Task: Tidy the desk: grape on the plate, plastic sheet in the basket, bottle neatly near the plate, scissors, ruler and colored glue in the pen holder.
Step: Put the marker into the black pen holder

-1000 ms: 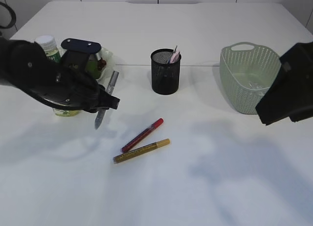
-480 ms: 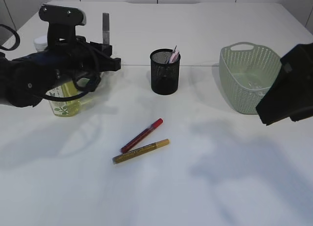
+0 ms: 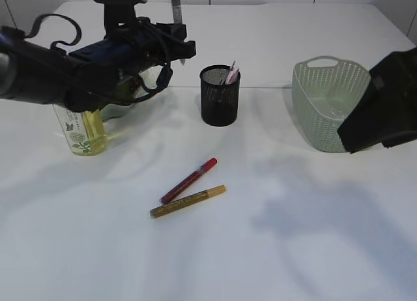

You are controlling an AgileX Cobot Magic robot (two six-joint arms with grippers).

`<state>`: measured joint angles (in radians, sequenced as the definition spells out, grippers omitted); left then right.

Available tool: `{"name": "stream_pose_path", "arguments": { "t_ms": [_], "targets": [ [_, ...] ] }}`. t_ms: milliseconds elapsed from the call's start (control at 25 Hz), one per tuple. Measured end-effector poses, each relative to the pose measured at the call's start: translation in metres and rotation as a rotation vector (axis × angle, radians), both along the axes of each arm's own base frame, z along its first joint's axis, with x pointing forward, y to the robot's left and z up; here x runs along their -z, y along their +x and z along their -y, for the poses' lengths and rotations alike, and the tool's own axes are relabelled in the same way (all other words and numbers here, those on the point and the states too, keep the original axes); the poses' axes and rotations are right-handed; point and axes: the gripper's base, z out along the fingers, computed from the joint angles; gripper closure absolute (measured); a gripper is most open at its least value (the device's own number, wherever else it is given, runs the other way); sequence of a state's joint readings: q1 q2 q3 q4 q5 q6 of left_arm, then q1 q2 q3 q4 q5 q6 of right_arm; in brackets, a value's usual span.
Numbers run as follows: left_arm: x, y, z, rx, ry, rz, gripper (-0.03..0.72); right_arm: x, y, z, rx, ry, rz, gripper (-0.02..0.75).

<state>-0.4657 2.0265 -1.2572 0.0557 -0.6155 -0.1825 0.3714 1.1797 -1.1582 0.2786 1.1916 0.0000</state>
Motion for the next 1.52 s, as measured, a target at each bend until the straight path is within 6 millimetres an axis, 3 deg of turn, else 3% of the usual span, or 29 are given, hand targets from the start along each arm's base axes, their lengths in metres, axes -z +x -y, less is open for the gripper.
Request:
{"name": "stream_pose_path", "arguments": {
  "t_ms": [320,640,1040,1520],
  "targets": [
    [0.002,0.032,0.025,0.087,-0.075,0.027,0.61,0.0,0.003,0.002,0.009,-0.018,0.036,0.319],
    [0.025,0.05,0.037,0.106,-0.071,0.004,0.608,-0.002,0.006,0.002,0.019,-0.016,0.072,0.319],
    [0.042,0.064,0.044,0.111,-0.099,-0.023,0.601,-0.002,0.009,0.003,0.025,-0.027,0.098,0.319],
    [0.043,0.065,0.048,0.134,-0.064,-0.02,0.566,-0.002,0.01,0.003,0.031,-0.021,0.119,0.32]
  ]
}}
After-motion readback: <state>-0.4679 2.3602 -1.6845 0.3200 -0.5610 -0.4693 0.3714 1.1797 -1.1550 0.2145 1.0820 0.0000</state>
